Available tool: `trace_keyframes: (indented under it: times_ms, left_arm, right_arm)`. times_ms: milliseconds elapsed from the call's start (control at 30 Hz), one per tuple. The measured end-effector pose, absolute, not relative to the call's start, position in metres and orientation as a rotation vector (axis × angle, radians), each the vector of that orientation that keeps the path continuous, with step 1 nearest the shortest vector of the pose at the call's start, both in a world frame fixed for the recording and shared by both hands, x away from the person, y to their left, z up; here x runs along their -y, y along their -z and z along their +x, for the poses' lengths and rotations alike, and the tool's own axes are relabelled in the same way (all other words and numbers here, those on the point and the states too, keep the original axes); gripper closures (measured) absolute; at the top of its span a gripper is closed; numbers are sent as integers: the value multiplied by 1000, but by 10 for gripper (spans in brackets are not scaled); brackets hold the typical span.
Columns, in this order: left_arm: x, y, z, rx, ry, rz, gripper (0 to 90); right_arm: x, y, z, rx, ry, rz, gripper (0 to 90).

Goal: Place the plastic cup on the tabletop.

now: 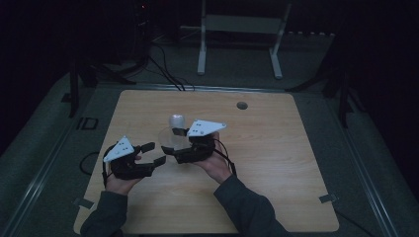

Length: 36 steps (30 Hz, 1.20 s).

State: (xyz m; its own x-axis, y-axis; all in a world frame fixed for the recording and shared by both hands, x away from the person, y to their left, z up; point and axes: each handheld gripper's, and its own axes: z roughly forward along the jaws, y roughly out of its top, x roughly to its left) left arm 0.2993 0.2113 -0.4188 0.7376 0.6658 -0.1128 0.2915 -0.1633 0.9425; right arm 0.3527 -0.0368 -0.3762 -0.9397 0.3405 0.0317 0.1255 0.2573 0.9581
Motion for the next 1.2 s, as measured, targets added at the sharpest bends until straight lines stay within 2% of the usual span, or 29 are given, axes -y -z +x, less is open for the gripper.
trace_keyframes:
  times_ms: [1200]
  left_arm:
    - [-216,417,296,-766,-411,1741,317]
  right_arm:
    - [43,390,353,-2337,-1763,440,286]
